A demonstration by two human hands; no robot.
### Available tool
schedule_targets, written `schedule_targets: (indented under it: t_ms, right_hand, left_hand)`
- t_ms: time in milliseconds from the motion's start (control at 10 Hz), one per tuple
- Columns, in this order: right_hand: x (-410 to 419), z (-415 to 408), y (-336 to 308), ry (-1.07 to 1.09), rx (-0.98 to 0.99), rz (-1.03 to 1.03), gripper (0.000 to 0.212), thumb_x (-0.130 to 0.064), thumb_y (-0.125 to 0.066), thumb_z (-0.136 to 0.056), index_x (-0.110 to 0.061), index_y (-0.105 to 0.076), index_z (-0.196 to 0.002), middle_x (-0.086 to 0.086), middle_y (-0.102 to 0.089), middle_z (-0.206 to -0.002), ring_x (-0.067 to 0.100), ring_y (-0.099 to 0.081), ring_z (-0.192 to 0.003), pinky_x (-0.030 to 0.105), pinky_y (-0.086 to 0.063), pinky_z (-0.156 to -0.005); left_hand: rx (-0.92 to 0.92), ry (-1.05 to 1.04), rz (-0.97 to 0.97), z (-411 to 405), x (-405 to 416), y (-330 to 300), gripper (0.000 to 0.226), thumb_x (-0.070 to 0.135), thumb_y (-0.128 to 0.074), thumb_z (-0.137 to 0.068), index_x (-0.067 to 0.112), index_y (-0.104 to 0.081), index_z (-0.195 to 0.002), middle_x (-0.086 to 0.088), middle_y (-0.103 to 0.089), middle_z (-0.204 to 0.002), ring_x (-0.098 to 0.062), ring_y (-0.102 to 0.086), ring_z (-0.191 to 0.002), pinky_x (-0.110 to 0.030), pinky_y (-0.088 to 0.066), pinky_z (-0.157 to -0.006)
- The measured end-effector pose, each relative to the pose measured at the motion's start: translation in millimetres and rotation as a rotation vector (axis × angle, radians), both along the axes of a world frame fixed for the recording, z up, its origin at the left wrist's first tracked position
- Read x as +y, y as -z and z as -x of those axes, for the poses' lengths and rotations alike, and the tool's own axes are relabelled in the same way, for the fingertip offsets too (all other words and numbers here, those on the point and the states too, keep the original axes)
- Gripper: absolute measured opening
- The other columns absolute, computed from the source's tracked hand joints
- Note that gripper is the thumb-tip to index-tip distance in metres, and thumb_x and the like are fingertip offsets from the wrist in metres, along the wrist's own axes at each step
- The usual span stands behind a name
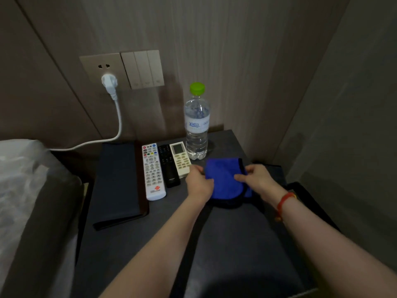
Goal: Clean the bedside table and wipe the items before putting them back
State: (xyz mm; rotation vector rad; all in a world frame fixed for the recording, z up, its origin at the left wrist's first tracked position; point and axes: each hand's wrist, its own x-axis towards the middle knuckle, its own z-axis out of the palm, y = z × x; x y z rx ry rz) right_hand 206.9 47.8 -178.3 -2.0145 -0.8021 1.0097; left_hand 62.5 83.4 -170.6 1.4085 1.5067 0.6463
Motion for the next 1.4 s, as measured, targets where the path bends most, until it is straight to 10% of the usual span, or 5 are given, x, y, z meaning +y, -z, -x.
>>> schedule_targets:
  t_ms: [300,700,1000,1200,1400]
  right_hand:
    - [73,-30,3,0.033,-0.313,-0.184,0.036,-0.006,-0.069,-0.079,-0.005,-0.049,-0.108,0.006,-0.053,-0.096,0.017,-0.052,-0.087,0.018,-0.042,-0.061]
    - [61,-30,19,-0.695,-0.779,-0.057,0.063,-0.024,-0.049,-0.094,-0.009,-0.018,-0.147,0.009,-0.015,-0.156,0.019,-0.015,-0.144,0.028,-0.009,-0.115]
    - [60,-33,15,-0.770,-0.862,0.186,0.067,-0.039,-0.037,-0.097,-0.014,-0.003,-0.148,0.003,0.003,-0.158,0.017,-0.004,-0.145,0.037,-0.008,-0.116]
    - [57,-22,8,-0.730,-0.990,0.224,0.063,-0.036,-0.035,-0.097,-0.013,-0.006,-0.148,0.005,-0.002,-0.158,0.019,-0.008,-0.145,0.038,-0.011,-0.116]
    - [42,-1,-23,-0.410,-0.806,-0.048,0.039,-0.038,-0.048,-0.093,-0.013,-0.054,-0.122,0.010,-0.056,-0.125,0.024,-0.056,-0.111,0.040,-0.048,-0.093]
  left_hand:
    - [0.273,0.211,-0.439,-41,46,12,0.017,-0.006,-0.045,-0.088,0.004,-0.052,-0.099,0.000,-0.046,-0.076,-0.015,-0.044,-0.074,-0.018,-0.033,-0.057]
    - [0.781,0.425,-0.562,-41,41,26,0.040,0.004,-0.043,-0.093,0.003,-0.040,-0.134,-0.013,-0.045,-0.136,-0.026,-0.041,-0.124,-0.034,-0.039,-0.098]
    - [0.730,0.479,-0.376,-33,35,19,0.056,0.018,-0.044,-0.096,0.014,-0.021,-0.147,-0.003,-0.021,-0.155,-0.028,-0.022,-0.138,-0.043,-0.025,-0.109]
    - [0.442,0.224,-0.516,11,12,13,0.032,0.008,-0.048,-0.090,0.015,-0.057,-0.119,-0.007,-0.059,-0.119,-0.024,-0.050,-0.112,-0.036,-0.040,-0.092]
    - [0.121,-0.086,-0.267,78,27,-32,0.032,0.030,-0.048,-0.094,0.011,-0.067,-0.077,-0.006,-0.068,-0.065,-0.019,-0.063,-0.062,-0.028,-0.049,-0.061]
